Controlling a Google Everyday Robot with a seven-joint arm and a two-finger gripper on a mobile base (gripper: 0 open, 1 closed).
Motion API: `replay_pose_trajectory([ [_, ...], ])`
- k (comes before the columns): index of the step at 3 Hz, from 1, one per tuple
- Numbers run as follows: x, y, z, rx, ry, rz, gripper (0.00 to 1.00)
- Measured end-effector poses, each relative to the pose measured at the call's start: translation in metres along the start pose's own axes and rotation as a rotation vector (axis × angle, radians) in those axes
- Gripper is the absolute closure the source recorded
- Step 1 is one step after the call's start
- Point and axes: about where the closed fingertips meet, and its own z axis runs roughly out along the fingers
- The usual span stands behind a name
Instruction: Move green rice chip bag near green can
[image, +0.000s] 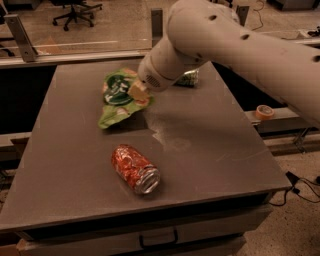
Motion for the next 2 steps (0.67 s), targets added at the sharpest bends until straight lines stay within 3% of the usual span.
replay_pose_trajectory([
  [2, 0.065, -0.003, -0.067, 0.073, 0.119, 0.066, 1.0],
])
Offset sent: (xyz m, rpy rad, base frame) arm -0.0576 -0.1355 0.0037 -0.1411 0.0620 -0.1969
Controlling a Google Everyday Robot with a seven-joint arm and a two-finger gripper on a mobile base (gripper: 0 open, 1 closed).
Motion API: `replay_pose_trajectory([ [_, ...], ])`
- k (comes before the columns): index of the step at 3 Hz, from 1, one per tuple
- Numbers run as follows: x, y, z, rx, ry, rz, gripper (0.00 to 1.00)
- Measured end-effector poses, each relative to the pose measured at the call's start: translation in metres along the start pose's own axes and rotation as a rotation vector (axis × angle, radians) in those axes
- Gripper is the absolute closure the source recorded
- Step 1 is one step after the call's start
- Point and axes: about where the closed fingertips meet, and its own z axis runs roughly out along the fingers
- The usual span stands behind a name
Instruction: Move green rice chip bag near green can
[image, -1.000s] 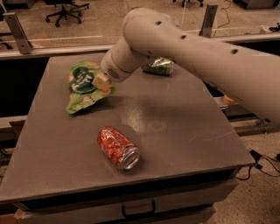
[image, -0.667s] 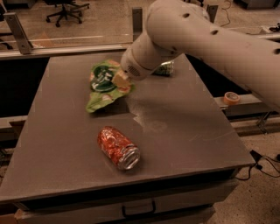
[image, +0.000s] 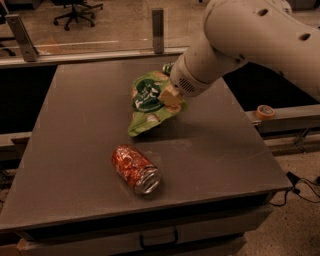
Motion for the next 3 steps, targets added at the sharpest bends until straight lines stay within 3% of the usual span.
replay_pose_trajectory([
  [3, 0.088, -0.007, -0.048, 0.063, 0.134, 0.078, 1.0],
])
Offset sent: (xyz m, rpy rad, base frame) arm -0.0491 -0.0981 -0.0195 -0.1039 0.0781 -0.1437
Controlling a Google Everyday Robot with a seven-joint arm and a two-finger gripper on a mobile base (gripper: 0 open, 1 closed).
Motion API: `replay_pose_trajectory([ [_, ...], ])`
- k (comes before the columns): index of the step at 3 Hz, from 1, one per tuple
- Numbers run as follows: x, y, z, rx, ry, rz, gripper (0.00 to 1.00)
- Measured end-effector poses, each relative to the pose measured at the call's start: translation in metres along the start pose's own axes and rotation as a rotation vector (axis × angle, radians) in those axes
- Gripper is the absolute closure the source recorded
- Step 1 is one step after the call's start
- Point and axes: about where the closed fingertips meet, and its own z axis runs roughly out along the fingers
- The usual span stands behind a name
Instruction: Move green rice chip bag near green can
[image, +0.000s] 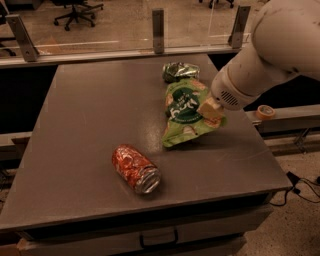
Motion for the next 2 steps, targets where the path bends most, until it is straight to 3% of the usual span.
replay_pose_trajectory([
  [1, 0.023, -0.033, -0.014, 0.059, 0.024, -0.005, 0.74],
  [2, 0.032, -0.055, -0.021, 0.092, 0.035, -0.011, 0.51],
])
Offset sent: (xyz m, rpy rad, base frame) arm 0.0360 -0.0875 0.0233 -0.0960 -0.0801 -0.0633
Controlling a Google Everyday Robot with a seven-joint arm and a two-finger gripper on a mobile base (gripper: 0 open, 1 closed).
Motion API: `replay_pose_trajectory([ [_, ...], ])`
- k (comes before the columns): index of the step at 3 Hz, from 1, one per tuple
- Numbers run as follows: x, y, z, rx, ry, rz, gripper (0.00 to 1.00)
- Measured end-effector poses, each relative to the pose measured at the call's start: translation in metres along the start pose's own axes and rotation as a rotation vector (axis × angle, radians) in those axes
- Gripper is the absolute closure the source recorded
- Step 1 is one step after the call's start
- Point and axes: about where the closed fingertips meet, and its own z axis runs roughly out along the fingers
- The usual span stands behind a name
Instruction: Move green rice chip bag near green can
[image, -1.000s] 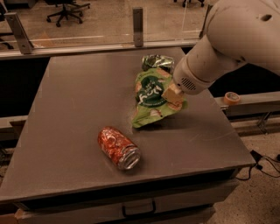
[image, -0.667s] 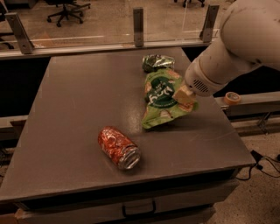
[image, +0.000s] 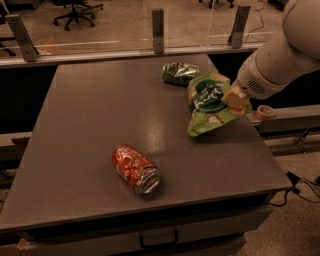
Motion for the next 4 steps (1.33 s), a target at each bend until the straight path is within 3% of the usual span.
replay_pose_trajectory([
  [2, -0.002, 0.002, -0.002, 0.001, -0.002, -0.003, 0.05],
  [4, 0.001, -0.008, -0.011, 0.004, -0.04, 0.026, 0.0],
])
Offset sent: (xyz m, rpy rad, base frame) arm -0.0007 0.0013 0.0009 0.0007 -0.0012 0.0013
